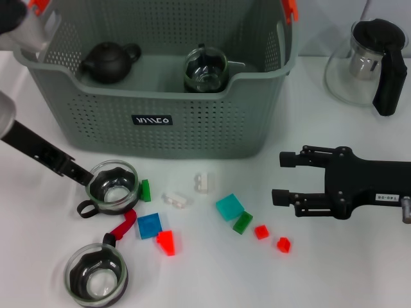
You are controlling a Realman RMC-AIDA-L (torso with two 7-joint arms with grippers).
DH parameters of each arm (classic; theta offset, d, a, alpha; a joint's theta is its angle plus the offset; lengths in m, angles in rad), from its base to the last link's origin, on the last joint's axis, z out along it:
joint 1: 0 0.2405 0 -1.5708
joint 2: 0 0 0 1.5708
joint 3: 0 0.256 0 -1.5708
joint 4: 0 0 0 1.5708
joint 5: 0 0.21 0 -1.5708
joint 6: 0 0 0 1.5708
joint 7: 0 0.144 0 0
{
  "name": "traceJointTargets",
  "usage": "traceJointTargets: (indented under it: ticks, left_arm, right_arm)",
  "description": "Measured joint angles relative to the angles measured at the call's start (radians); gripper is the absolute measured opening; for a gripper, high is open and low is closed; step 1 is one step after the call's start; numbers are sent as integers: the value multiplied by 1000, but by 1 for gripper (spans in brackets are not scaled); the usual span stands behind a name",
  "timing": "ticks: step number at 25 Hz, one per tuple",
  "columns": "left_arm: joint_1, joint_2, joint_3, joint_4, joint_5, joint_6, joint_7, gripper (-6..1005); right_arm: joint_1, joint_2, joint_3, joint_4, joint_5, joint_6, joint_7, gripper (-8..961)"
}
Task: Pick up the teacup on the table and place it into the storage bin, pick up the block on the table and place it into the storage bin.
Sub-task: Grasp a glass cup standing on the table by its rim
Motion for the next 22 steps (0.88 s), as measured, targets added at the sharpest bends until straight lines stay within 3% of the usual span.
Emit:
traceJointTargets:
  ticks: [4, 9, 11, 17, 22]
  left_arm:
    - [27, -10, 58, 42, -4, -5, 25, 748]
    - [83, -32, 83, 122, -32, -21, 291, 748]
    - [94, -30, 93, 139, -55, -33, 380, 748]
    - [63, -21, 99, 123, -61, -30, 456, 748]
    - [35, -25, 142, 39, -31, -59, 464, 747]
  right_arm:
    - [-3, -1, 10, 3, -1, -6, 0, 821]
    - [-4, -1, 15, 4, -5, -8, -1, 821]
    - [-4, -1, 19, 4, -6, -9, -1, 821]
    - [1, -1, 20, 4, -6, -12, 1, 821]
    - [-3, -2, 23, 4, -5, -13, 0, 821]
